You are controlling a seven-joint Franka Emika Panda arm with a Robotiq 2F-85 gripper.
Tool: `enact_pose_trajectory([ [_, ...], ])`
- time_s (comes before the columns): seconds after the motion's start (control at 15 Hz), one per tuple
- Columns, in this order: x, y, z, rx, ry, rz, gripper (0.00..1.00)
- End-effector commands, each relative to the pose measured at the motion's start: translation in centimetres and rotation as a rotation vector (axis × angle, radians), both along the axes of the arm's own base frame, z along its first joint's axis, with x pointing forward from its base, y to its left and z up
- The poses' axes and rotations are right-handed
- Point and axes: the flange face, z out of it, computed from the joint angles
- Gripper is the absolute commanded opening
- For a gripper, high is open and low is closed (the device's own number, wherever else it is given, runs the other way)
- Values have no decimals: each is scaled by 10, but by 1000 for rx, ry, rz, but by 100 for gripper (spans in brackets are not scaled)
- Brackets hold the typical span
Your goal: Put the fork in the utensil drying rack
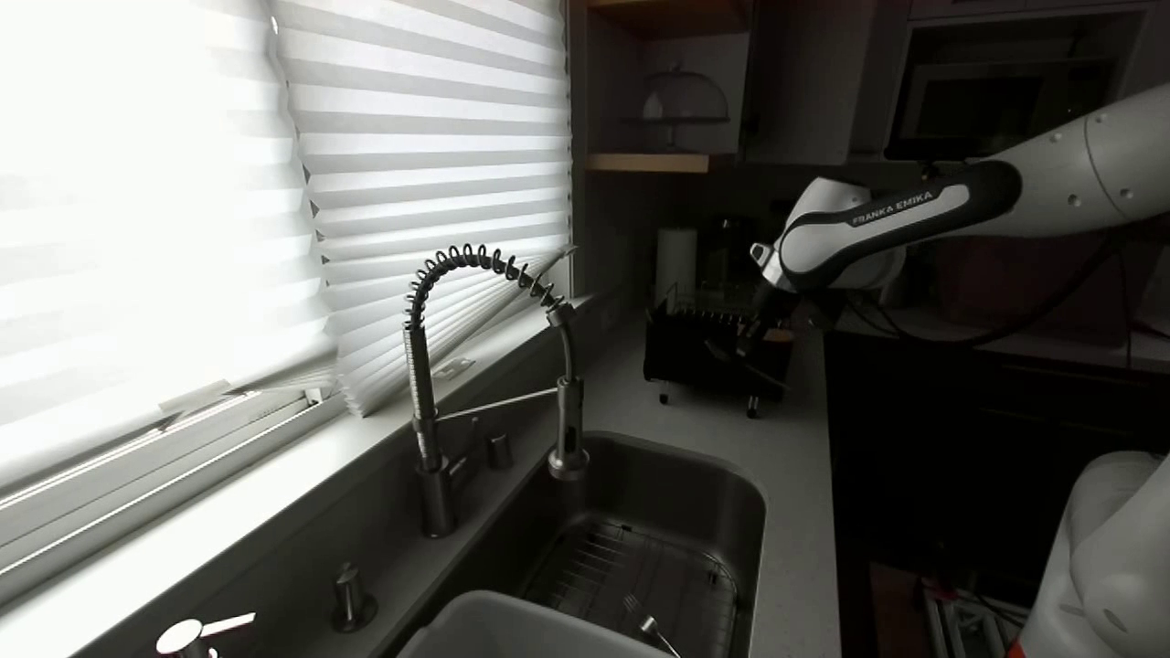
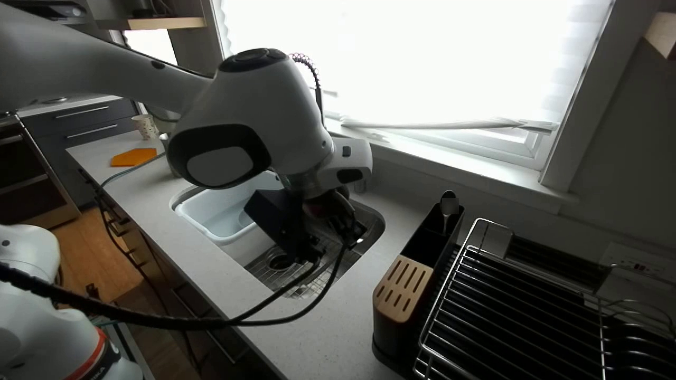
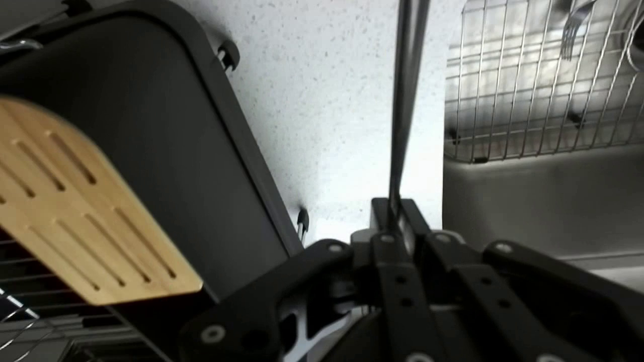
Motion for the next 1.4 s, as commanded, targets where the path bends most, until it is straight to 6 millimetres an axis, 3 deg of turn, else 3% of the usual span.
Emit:
enact_pose_trajectory([
  [0.0, -9, 5, 44, -34, -140, -38, 2],
  [0.27, 0, 6, 76, -109, -279, -82, 2],
  [0.33, 6, 6, 72, -112, -277, -85, 2],
  [0.4, -1, 5, 75, -108, -261, -68, 7],
  [0.8, 5, 8, 74, -110, -271, -73, 7],
  [0.87, 12, 0, 77, -143, -328, -111, 2],
  [1.07, 25, -15, 94, -208, -501, -182, 2],
  [1.33, 43, -32, 86, -220, -604, -291, 2],
])
